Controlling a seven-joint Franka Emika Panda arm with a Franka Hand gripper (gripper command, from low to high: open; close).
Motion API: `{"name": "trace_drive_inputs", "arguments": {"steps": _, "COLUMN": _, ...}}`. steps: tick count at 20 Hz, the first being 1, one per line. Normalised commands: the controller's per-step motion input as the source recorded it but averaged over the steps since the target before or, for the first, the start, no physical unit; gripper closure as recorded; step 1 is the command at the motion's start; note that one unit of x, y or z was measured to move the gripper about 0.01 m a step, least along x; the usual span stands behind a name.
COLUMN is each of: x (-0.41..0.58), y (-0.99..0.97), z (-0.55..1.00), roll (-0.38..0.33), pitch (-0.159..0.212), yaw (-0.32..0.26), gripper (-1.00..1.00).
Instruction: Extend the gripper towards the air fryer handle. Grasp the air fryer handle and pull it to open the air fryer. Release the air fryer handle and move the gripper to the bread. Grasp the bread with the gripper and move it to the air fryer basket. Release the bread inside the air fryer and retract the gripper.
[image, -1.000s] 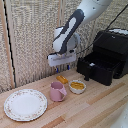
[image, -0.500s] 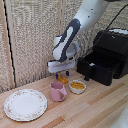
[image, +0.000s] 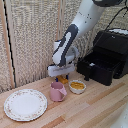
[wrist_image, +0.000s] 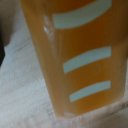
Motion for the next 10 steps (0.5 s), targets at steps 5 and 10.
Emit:
{"name": "trace_drive_inputs", "arguments": {"steps": 5, "x": -0.029, "y": 0.20, "z": -0.03, "roll": -0.002, "pitch": 0.021, "yaw": 0.021, "gripper": 1.00}}
{"name": "trace_drive_inputs", "arguments": {"steps": 10, "x": 0.037, "y": 0.08, "z": 0.22, "roll": 0.038, "pitch": 0.003, "yaw": -0.070, "gripper": 1.00}}
